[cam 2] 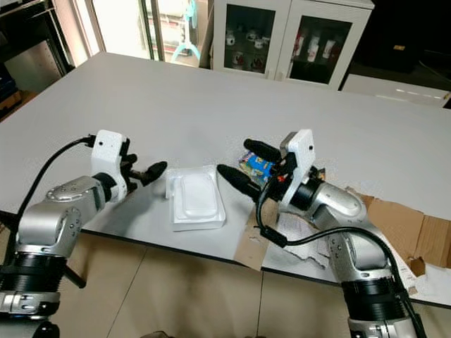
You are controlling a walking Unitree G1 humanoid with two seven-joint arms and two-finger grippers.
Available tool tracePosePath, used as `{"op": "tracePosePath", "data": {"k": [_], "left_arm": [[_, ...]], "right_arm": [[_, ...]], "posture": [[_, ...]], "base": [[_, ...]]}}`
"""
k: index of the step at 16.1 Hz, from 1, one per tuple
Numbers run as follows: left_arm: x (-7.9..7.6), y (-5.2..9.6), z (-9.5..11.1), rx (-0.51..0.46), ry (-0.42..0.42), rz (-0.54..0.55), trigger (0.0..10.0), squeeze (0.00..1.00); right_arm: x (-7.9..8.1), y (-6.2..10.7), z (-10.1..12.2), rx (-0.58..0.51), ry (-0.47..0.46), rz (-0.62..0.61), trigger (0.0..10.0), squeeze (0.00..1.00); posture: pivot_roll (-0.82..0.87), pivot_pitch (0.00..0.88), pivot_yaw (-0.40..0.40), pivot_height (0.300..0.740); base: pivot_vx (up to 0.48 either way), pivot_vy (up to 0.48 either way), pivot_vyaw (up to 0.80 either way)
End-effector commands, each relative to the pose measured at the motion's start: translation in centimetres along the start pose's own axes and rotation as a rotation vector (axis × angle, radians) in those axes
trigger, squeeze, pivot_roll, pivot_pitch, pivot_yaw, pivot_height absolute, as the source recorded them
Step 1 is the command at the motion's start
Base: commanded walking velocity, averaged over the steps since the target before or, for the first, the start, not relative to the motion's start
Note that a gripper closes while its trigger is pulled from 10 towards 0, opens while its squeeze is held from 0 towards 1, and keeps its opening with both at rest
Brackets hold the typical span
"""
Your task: Picking trash to rubbish bin
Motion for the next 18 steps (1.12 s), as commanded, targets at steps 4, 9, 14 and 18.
{"op": "tracePosePath", "data": {"k": [4,9,14,18], "left_arm": [[-0.6,0.2,-2.5,0.177,-0.058,-0.086,10.0,0.0],[-0.6,0.1,-2.7,0.221,-0.098,-0.087,10.0,0.0],[0.2,0.0,-0.1,0.12,-0.089,-0.048,10.0,0.0],[0.6,-0.5,0.3,0.126,-0.098,-0.045,10.0,0.0]], "right_arm": [[1.4,-0.1,-0.3,0.015,-0.041,0.064,10.0,0.0],[1.6,-0.2,-0.4,0.009,-0.059,0.067,10.0,0.0],[1.7,-0.3,-0.3,0.003,-0.067,0.067,10.0,0.0],[1.8,-0.4,-0.6,0.009,-0.075,0.067,10.0,0.0]], "posture": [[-0.01,0.017,-0.044,0.74],[0.0,0.015,-0.039,0.74],[-0.01,0.022,-0.036,0.74],[-0.01,0.026,-0.031,0.74]], "base": [[0.0,0.0,0.0],[0.0,0.0,0.0],[0.0,0.0,0.0],[0.0,0.0,0.0]]}}
Point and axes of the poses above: a point about 5 cm out from each wrist's last joint towards the gripper, its own y axis pointing back from the gripper into the wrist, its own z axis along the axis of the wrist's last joint, x = y × z, the point moved 2 cm from there along -y, pointing out of the wrist towards the gripper, and after that the axes turned 15 degrees about -y, right-handed, at the moved point
